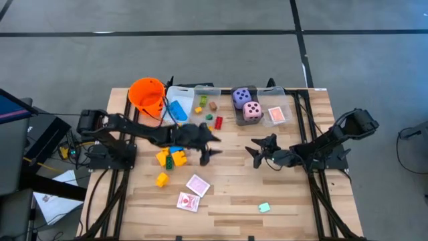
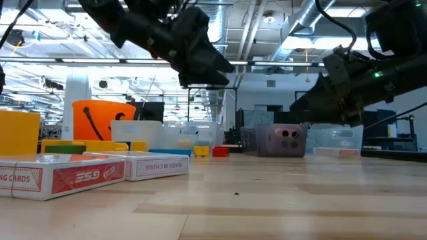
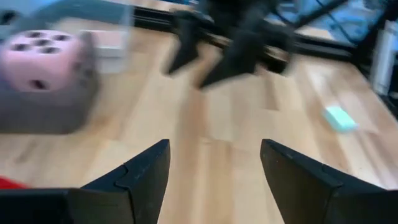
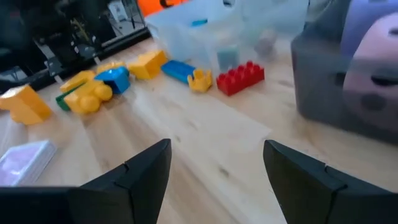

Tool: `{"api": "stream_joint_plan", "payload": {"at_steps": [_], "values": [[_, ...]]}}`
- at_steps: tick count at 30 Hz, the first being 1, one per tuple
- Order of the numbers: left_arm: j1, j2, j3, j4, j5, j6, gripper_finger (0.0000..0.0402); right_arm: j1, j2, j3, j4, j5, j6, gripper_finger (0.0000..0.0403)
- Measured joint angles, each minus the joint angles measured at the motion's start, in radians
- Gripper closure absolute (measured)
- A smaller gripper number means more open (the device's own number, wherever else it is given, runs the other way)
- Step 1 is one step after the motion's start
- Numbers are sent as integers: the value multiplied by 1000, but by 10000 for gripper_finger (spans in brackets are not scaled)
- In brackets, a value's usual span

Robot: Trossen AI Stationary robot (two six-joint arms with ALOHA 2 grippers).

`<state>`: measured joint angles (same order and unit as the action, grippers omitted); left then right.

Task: Pick & Place Toys
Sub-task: Put the large yellow game piece into the white bin

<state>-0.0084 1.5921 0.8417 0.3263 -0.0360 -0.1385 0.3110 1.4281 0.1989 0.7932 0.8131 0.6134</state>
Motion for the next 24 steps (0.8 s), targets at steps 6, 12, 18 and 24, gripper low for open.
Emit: {"api": "stream_joint_plan", "payload": {"at_steps": [6,12,18,24], "values": [[-166,0,0,-18,-126,2,167,-43,0,6,120,-46,-156,154],[-317,0,0,-72,-353,-21,177,-70,0,45,117,-243,-249,154],[-422,0,0,-240,-477,-253,188,-90,0,77,111,-244,-377,154],[-463,-11,0,-446,-476,-517,190,-138,0,111,108,-242,-450,154]]}}
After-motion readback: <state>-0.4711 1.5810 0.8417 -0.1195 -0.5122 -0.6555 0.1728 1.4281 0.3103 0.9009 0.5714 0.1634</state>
